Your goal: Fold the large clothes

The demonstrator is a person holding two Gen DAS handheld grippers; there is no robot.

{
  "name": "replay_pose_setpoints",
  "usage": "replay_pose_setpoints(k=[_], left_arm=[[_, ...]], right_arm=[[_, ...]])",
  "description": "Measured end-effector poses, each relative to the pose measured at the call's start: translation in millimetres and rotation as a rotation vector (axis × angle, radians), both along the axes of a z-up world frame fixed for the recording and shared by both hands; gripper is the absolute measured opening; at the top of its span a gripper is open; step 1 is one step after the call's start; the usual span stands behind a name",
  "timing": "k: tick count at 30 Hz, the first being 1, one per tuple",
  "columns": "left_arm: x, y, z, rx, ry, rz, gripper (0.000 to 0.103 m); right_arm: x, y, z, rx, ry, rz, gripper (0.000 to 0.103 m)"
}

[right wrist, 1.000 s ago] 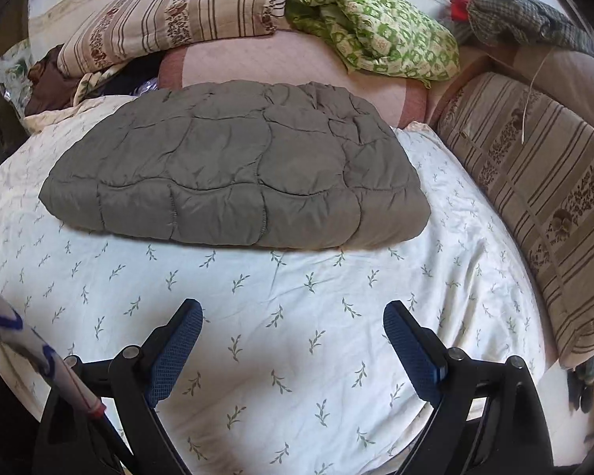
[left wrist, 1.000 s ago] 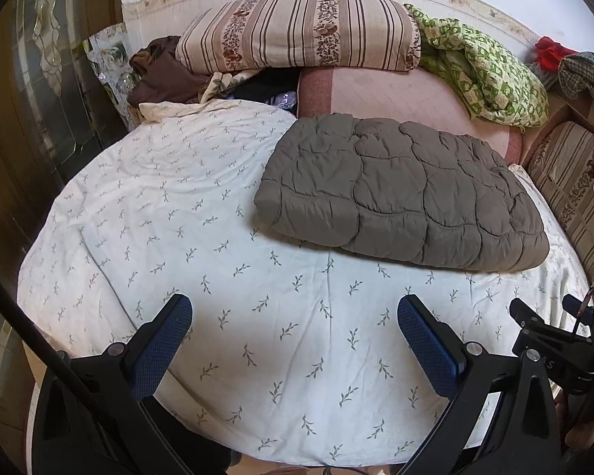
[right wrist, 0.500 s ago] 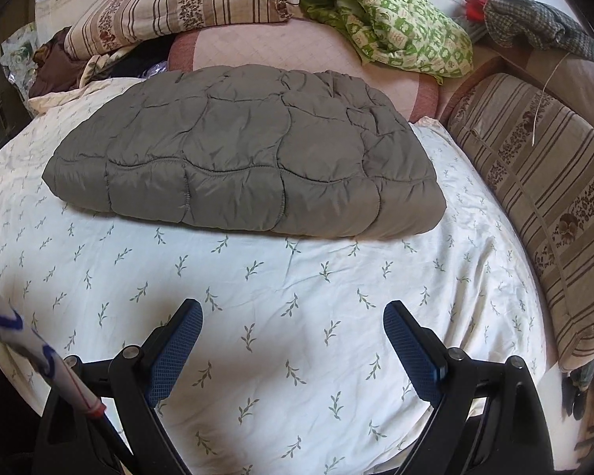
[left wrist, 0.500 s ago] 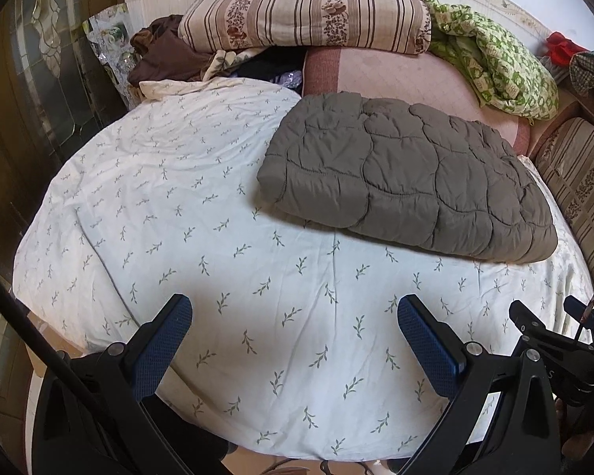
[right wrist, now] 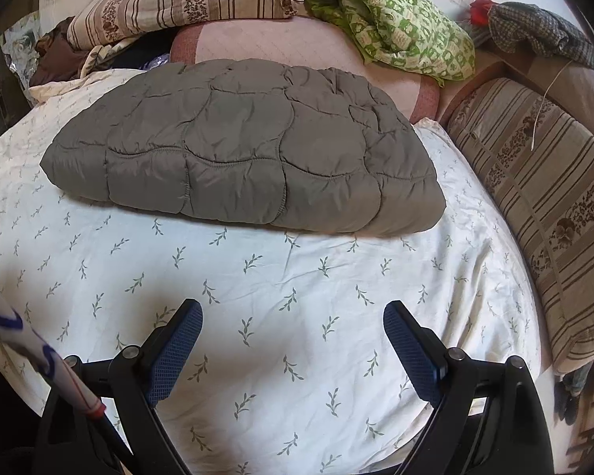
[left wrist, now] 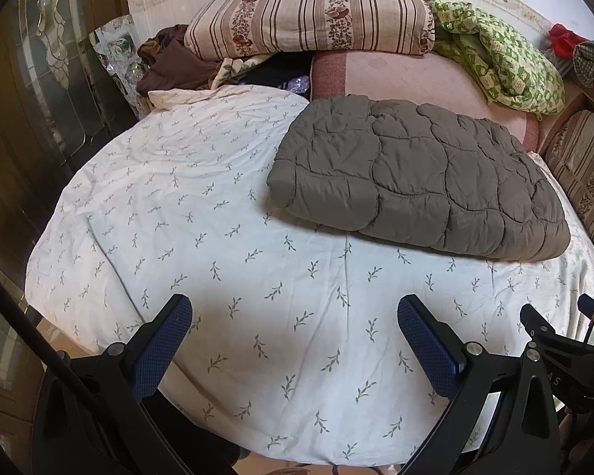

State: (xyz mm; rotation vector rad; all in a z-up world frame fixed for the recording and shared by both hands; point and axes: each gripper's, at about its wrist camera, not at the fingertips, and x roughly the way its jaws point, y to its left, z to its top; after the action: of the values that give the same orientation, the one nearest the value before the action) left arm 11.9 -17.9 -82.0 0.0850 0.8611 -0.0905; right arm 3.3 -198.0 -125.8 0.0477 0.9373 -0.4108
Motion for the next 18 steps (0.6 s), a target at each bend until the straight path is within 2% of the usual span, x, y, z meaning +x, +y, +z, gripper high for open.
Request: replay_pose_setpoints(k=[5,18], left_arm=[[-3.8,-0.9,3.5,0.006,-0.031,-0.006,0.103],[-3.7,-0.9,2.6,0.004,-0.033,-0.008,0.103]], right_arm=[[0.0,2.3,1.6,-0.027,-0.003,0.006,0.095],[-1.1,5.8,1.2,-0.043,-0.001,0.013,0.095]])
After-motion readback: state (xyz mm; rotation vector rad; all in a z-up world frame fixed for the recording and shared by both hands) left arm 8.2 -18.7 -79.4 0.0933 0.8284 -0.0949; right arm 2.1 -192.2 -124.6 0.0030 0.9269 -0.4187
